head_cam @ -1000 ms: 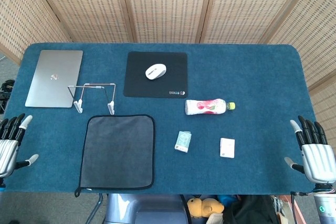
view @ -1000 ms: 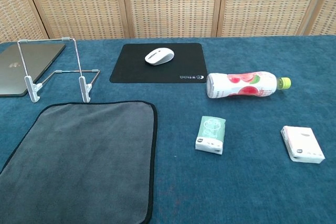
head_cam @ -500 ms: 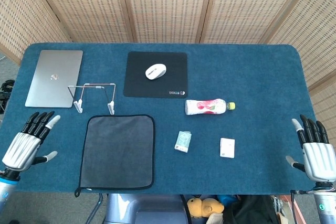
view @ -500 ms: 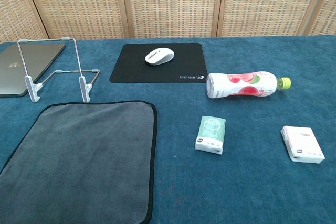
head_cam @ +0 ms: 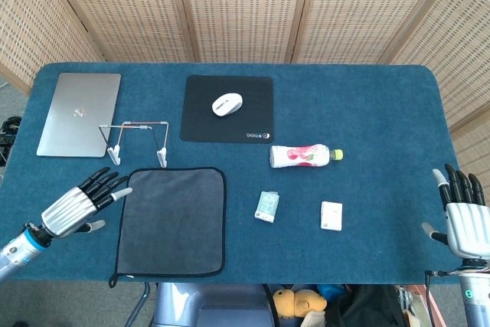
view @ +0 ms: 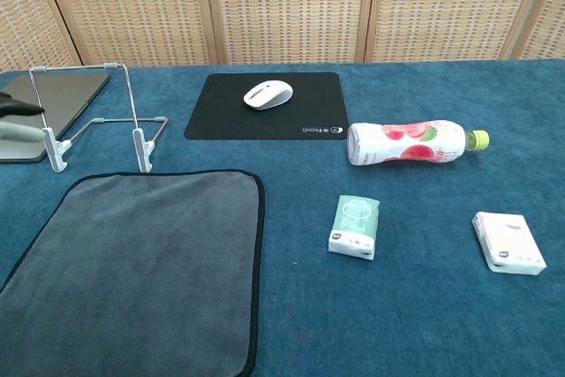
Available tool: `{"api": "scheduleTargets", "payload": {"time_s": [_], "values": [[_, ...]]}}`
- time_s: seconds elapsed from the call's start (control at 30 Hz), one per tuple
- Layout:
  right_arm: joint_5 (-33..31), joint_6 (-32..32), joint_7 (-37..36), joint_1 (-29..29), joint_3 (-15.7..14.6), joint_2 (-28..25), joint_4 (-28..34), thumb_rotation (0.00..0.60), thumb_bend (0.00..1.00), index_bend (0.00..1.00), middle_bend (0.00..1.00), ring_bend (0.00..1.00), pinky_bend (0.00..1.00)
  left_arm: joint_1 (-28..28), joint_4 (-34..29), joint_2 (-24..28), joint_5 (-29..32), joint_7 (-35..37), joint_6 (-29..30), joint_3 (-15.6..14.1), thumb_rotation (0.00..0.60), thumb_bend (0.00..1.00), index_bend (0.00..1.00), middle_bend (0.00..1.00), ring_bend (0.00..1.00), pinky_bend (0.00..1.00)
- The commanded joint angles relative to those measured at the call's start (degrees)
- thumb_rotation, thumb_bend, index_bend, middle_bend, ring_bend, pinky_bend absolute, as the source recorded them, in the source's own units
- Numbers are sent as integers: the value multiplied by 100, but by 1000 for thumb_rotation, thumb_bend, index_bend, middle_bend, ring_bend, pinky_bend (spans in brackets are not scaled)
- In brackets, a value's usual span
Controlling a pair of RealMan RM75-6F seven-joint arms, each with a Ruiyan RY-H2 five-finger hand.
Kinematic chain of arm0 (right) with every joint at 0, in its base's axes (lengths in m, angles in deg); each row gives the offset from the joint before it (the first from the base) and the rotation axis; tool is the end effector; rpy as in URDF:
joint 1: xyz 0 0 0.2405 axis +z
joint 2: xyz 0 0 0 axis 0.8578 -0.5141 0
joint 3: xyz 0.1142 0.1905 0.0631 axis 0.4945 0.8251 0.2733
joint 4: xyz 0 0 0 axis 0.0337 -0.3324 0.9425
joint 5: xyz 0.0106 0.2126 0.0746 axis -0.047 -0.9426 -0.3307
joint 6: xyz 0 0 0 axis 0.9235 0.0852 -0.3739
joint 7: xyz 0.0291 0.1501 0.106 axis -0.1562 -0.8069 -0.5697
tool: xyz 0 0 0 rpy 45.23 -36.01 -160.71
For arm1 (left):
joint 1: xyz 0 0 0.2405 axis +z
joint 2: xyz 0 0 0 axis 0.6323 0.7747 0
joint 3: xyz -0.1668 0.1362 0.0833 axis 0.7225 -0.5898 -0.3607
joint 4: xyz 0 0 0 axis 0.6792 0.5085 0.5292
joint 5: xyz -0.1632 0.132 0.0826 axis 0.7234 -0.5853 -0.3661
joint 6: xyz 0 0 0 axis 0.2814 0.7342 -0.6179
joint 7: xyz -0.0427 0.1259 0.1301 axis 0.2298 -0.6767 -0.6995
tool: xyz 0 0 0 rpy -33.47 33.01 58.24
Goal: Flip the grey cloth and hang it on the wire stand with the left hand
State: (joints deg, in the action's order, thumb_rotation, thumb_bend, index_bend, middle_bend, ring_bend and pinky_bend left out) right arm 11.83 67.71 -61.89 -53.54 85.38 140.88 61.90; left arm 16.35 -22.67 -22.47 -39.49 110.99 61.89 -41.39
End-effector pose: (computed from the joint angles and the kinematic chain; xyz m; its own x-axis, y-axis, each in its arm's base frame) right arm -0.3065 -0.2416 0.1440 0.5416 0.0562 0.8388 -0.8400 0.0737 0.5375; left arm -0.2969 0.2850 0.0618 0.6166 -0.0162 0.7871 0.5186 -0.7438 -0.4216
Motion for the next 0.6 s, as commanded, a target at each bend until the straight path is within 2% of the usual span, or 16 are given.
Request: {"api": "scheduleTargets", "payload": {"time_s": [0.03, 0.2, 0.6], "values": [[-52, -30, 18, 13, 21, 12, -25, 600, 0, 0, 0, 0, 0, -256, 612, -436, -177, 244, -2, -278, 600, 95, 121, 0, 0, 0], [-188, -97, 7, 35, 71, 27, -73, 600, 0, 0, 0, 0, 0, -349, 879, -762, -23, 799, -288, -408, 600, 114, 154, 0, 0, 0], [-248, -156, -87, 58, 87, 6, -86, 600, 0, 0, 0, 0, 0, -340, 1253, -970, 189, 906, -663, -666, 600, 132, 181, 0, 0, 0]]}}
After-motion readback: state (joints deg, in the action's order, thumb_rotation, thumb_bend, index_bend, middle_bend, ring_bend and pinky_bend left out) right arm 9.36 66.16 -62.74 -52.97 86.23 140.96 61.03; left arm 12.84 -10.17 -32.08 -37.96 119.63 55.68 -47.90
